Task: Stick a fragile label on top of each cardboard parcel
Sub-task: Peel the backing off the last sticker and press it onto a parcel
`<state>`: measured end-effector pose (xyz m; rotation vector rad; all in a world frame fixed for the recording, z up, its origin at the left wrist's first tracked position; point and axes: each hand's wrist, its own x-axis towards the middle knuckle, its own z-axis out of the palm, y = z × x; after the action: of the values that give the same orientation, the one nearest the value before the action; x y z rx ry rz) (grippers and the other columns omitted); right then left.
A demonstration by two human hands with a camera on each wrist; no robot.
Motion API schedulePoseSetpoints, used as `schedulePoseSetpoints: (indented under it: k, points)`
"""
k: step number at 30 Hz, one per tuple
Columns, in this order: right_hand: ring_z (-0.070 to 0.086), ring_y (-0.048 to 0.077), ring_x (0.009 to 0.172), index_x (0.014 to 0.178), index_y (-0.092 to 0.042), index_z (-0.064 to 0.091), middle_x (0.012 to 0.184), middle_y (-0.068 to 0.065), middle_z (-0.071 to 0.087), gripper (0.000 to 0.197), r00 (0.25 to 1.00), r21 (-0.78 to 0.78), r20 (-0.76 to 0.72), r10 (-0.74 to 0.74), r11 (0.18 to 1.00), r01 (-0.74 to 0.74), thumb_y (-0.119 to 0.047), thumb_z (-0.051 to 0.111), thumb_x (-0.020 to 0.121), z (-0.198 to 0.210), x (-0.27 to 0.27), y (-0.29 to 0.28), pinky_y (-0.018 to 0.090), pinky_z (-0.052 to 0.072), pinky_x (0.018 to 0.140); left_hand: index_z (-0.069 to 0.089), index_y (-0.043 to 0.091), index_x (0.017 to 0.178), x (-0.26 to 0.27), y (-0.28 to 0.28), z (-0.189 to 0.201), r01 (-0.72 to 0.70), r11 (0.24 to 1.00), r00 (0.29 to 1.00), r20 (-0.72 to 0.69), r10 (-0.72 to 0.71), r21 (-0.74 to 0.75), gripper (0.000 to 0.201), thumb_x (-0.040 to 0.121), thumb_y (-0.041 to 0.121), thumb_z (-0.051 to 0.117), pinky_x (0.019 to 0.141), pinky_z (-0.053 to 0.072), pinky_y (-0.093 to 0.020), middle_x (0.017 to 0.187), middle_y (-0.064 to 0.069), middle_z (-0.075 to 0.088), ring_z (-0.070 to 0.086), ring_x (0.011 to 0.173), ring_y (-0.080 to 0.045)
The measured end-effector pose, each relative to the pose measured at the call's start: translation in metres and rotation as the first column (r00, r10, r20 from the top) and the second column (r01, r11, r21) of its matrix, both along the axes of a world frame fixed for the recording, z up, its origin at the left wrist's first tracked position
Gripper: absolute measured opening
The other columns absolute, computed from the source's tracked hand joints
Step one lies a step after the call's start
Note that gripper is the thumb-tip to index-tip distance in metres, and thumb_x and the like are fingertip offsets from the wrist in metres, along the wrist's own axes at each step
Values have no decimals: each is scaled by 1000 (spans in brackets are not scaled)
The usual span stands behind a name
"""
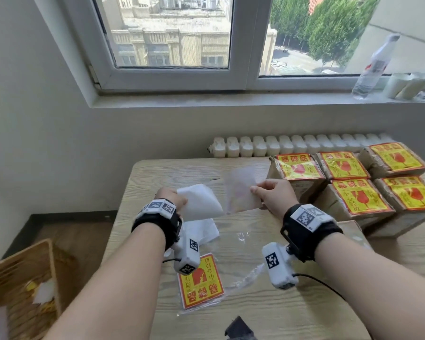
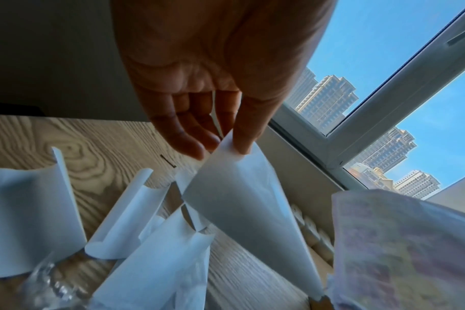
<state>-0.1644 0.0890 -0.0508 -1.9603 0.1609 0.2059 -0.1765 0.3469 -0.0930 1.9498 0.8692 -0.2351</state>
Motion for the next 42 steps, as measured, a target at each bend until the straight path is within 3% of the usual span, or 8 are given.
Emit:
schedulePoseSetpoints:
  k: [4,8,12,19,25,32,38,42]
  points:
    - [63,15,72,82,-11,70,83,6,68,5,1000,-21,4,0,1000,0,-16,70,85,-8,-5,6,23,50,54,65,3,107,0,-4,-9,37,997,998,-58,-33,69,34,76,16,65,86,56,-45,99,-18,68,66,92,-34]
    - [62,13,72,76,-17,68,79,0,66,10,1000,-46,5,-17,999,17,-18,69,86,-12,-10,2,24,53,57,58,3,118,-2,-5,-7,96,978,986,-150,-68,185,36,85,18,59,76,46,-29,114,-16,65,63,100,-30]
    - [63,18,73,74,-19,68,77,0,65,14,999,-66,-14,-42,997,41,-20,68,87,-20,-15,-5,34,59,70,59,3,100,2,-5,-14,109,976,984,-159,-79,191,19,85,16,59,73,44,-30,106,-18,66,64,93,-31]
    - [65,19,74,72,-21,66,81,2,66,15,996,-75,-2,-92,993,92,-21,68,87,-28,-21,-6,29,56,63,64,7,89,0,-1,-38,108,975,989,-120,-86,196,10,82,12,57,70,43,-30,98,-16,68,57,78,-28]
    - [69,20,74,72,-20,68,82,4,70,14,994,-92,39,-104,990,107,-20,68,86,-26,-22,-4,32,59,66,63,-1,110,-4,-2,-42,70,982,993,-105,-52,177,25,87,7,55,76,42,-31,110,-20,64,61,105,-36]
    - [63,20,70,72,-19,66,77,3,66,17,985,-63,28,-169,983,171,-20,65,90,-26,-12,-8,34,59,67,68,3,105,-1,6,-43,36,987,993,-118,-17,157,26,82,10,61,79,49,-33,108,-18,68,65,99,-35]
    - [62,19,70,72,-17,66,75,4,65,18,990,-39,9,-138,990,138,-19,65,90,-24,-8,-8,29,55,60,62,9,71,-3,-10,-37,-6,999,998,-70,3,-38,13,74,13,73,80,56,-45,79,-12,70,70,80,-30]
    - [62,18,74,79,-14,67,79,3,64,13,994,-18,-6,-106,994,106,-18,63,91,-20,-11,-7,26,55,58,59,12,100,-2,-12,-30,-16,1000,1000,-6,16,3,37,69,20,76,83,56,-41,94,-13,69,68,86,-32]
